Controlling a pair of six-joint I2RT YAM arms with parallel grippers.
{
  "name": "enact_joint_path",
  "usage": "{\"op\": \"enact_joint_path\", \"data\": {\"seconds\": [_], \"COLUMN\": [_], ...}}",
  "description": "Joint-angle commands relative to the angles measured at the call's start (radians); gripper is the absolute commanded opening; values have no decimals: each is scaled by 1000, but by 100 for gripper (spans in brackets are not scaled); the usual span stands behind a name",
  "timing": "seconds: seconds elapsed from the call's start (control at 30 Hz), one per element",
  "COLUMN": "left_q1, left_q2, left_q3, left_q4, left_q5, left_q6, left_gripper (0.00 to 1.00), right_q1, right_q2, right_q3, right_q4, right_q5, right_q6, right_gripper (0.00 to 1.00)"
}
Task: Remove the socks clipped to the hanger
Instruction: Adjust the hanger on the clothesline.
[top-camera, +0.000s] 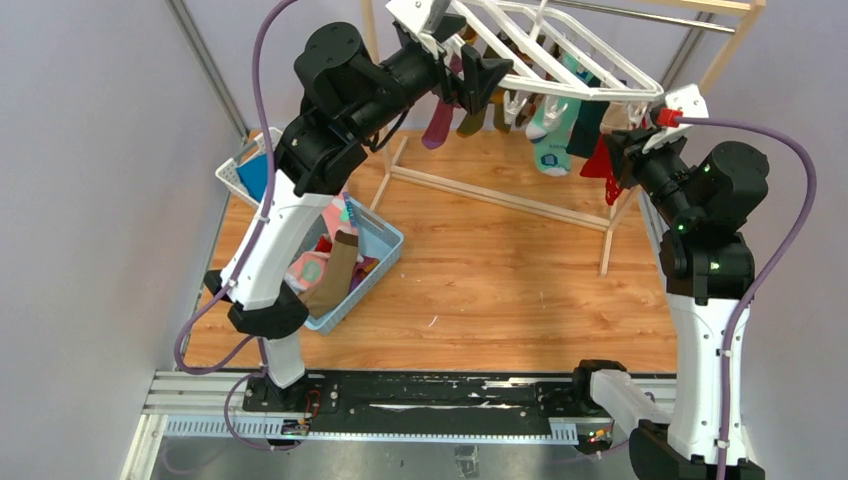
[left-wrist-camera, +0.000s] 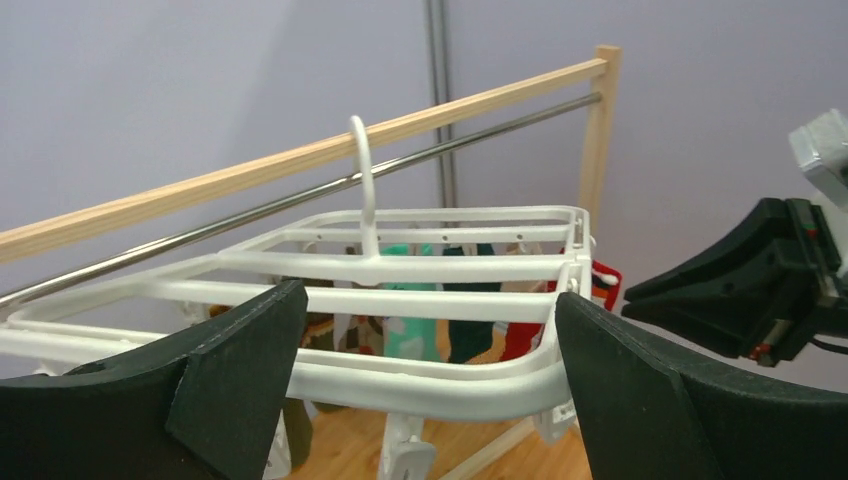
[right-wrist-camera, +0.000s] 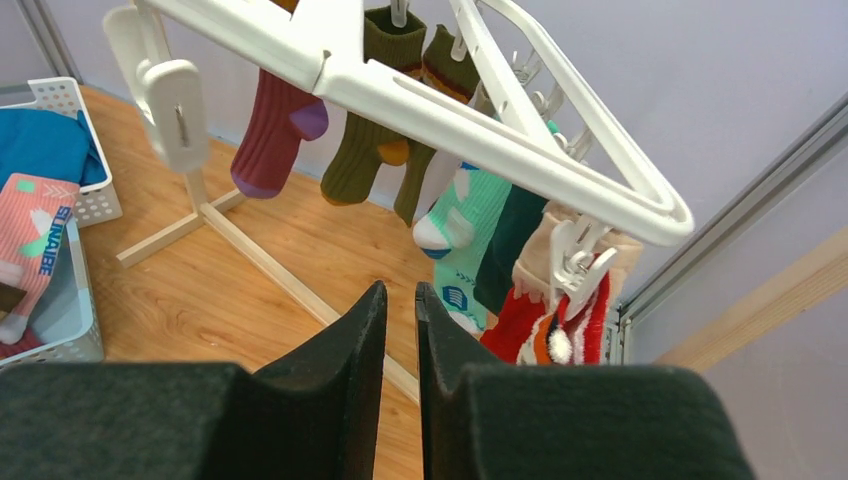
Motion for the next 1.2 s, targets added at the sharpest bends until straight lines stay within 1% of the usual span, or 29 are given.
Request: {"op": "enact_joint_path", "data": {"seconds": [0.0,0.1,0.17,0.23,0.33,0.53,0.67,0.83,1.07,1.17], "left_q1": [0,2,13,32,60,104,132,177,232,241], "left_q2": [-18,-17,-17,-15,-15,-21,-21,3,43,61], "left_q3": [-23,-42,-59,-79,-101,-145,-183,-184,-182,-176], "left_q4": [10,15,18,20,27,49,67,92,125,145], "left_q5": [-105,-161,-178,-182,-191,-192,-190,-197,-201,-210], "left_q6": [34,52,54,38,26,20,20,23,18,34], "left_gripper": [100,100,100,100,100,100,100,100,100,100], "right_q1": [13,12,12,12,12,11,11,11,12,11], "right_q2": [-27,-33,-37,-39,-41,-47,-43,-38,-37,-41], "right_q3": [-4,6,18,33,57,51,35,56,81,60], "right_q4": [-15,-28,-39,-54,-88,-136,-143,-152,-202,-207], "right_q5": [15,24,32,44,74,142,183,214,224,182], "right_q6": [-11,-15,-23,-30,-43,-81,-108,-143,-172,-175], "right_gripper": [18,19,23,34,46,61,69,76,78,78]}}
